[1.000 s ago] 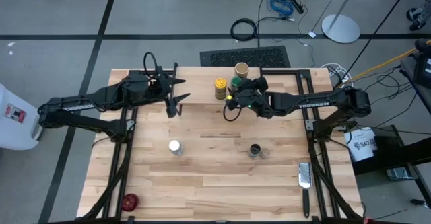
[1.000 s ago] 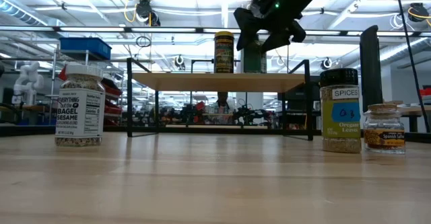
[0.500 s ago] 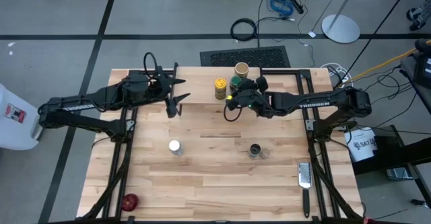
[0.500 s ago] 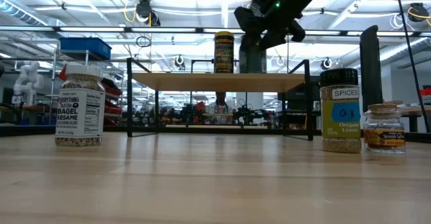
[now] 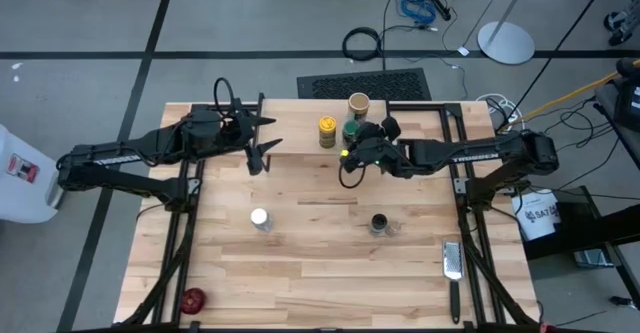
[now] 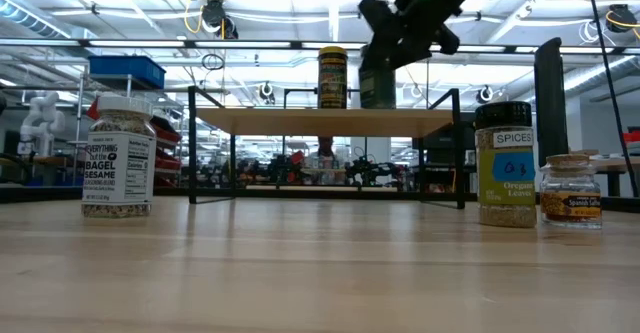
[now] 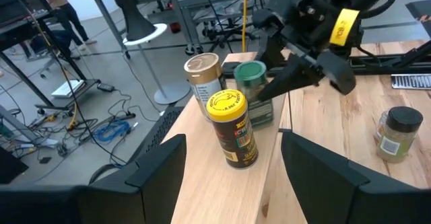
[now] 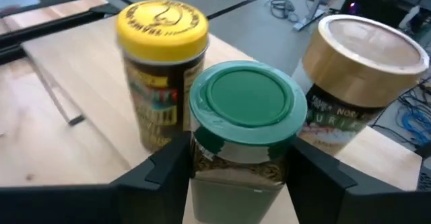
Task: Shelf spices
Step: Remove the green seasoning bottle from the shelf
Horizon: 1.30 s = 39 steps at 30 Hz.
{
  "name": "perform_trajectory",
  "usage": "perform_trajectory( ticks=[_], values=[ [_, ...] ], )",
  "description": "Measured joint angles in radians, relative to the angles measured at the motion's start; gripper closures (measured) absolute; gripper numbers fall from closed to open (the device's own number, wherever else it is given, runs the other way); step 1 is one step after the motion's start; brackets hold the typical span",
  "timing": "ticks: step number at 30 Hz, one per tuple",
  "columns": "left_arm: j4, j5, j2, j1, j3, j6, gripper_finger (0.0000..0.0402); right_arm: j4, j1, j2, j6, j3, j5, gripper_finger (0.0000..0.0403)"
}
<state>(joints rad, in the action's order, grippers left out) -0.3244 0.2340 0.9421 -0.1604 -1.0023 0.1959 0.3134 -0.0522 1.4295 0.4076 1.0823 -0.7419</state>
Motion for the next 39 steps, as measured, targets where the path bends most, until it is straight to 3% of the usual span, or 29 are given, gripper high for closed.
perform_trajectory(
  ticks=[11, 18, 26, 39],
  values=[
    [0.002, 0.0, 0.0, 0.0, 0.0, -0.004, 0.0148, 0.136, 0.038, -0.125, 0.025, -0.001, 0.088, 0.0214],
    [0.0, -0.002, 0.0, 0.0, 0.0, -0.007, 0.0148, 0.154, 0.047, -0.193, 0.014, -0.001, 0.224, 0.0215],
    [0.001, -0.081, 0.0, 0.0, 0.0, -0.013, 0.0148, 0.194, 0.088, -0.247, -0.001, -0.001, 0.396, 0.0215],
    [0.002, -0.127, 0.0, 0.0, 0.0, -0.058, 0.0148, 0.318, 0.271, -0.232, 0.022, -0.001, 0.394, 0.0213]
  ],
)
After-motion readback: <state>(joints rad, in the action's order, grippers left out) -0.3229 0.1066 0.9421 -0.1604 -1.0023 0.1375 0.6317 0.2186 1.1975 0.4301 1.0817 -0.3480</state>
